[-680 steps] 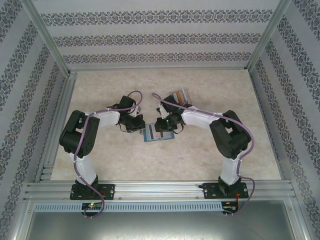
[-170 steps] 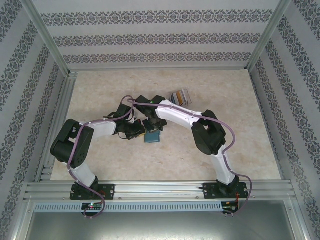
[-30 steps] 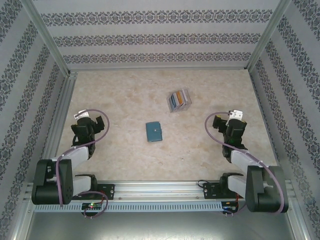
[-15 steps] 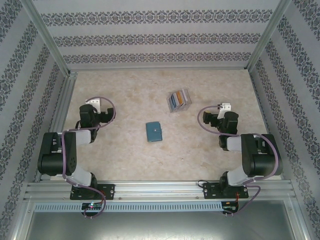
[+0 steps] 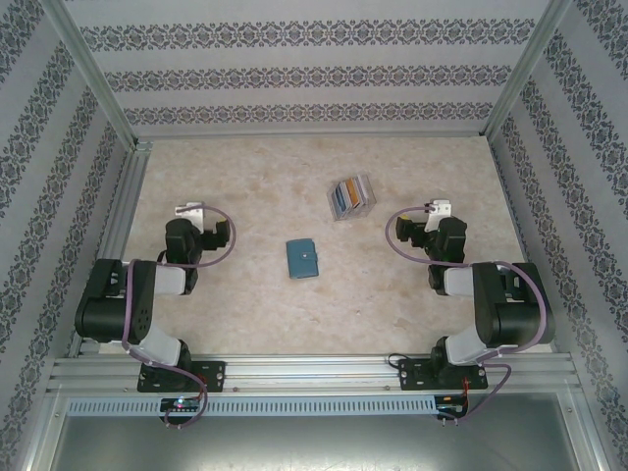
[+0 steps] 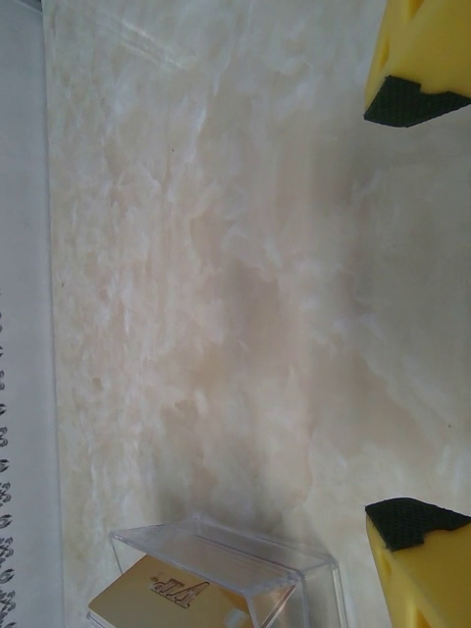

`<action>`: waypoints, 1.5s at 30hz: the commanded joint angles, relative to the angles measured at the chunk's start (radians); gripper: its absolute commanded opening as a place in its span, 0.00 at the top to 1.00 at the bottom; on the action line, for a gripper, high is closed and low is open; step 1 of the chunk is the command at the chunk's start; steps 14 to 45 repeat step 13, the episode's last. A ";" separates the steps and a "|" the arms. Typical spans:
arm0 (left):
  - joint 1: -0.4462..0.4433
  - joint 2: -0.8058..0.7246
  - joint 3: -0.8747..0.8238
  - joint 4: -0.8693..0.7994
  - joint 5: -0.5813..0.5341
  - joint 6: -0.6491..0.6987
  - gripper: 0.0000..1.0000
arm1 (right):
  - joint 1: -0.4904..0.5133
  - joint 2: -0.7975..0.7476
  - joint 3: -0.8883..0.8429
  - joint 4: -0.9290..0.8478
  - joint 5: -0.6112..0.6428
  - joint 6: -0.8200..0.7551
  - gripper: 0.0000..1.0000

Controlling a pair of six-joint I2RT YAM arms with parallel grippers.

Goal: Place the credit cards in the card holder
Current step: Reset both arms

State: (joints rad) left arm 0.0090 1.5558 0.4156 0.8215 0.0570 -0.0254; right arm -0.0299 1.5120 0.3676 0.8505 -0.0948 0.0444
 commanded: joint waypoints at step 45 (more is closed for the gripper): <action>-0.002 0.001 0.009 -0.016 -0.016 0.025 0.01 | 0.010 -0.007 0.022 0.030 -0.004 -0.019 0.02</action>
